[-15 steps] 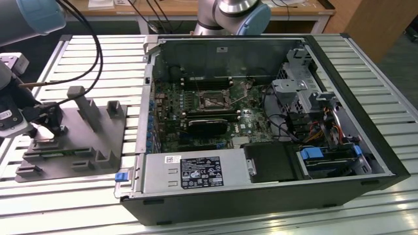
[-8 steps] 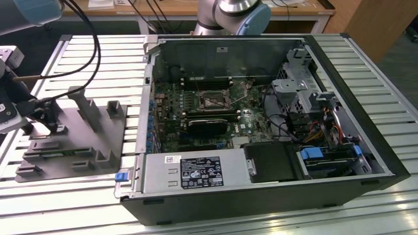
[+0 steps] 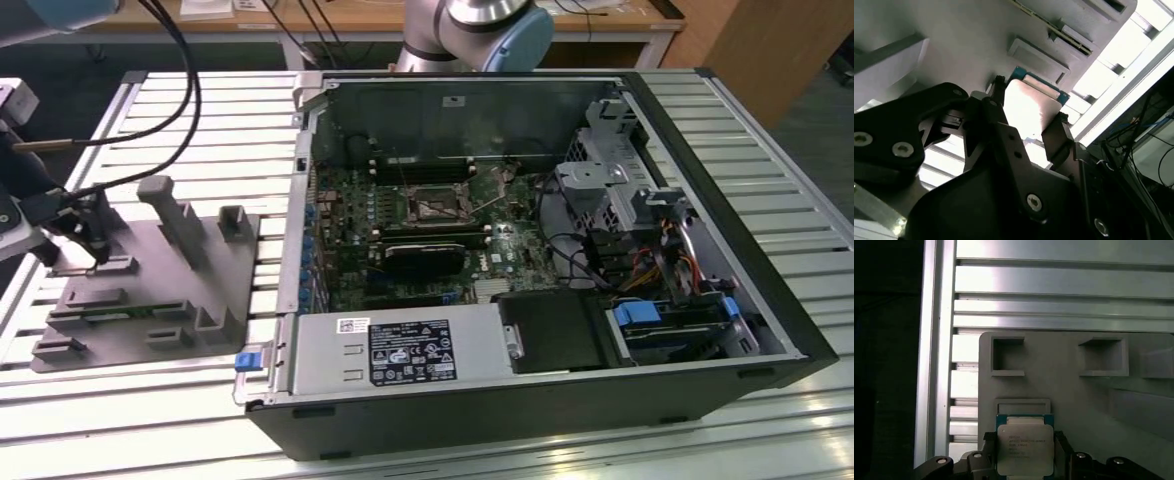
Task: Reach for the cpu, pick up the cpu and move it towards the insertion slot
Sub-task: 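Pick up the cpu and move it towards the insertion slot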
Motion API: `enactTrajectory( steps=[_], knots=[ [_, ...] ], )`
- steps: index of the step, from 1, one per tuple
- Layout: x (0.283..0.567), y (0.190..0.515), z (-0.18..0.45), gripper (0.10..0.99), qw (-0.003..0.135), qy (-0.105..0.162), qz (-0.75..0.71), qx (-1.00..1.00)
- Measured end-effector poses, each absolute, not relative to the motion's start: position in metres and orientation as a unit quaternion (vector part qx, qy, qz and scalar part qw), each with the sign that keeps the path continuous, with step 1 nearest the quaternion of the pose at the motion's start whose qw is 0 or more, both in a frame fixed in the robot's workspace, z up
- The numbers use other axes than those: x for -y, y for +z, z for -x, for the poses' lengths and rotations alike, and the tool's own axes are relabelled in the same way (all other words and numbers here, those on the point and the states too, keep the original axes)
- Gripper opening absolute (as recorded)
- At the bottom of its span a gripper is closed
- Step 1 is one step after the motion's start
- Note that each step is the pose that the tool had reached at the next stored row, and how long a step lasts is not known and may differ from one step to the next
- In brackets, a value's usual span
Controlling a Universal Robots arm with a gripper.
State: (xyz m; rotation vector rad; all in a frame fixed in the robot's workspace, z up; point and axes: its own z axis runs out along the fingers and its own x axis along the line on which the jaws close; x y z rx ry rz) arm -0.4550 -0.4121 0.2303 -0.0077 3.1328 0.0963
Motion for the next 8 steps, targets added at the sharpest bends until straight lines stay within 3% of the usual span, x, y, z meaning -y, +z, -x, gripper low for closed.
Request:
enactTrajectory(
  steps=[8],
  knots=[
    [0.412,0.254,0.455,0.541,0.004,0.031,0.002,-1.0]
  ],
)
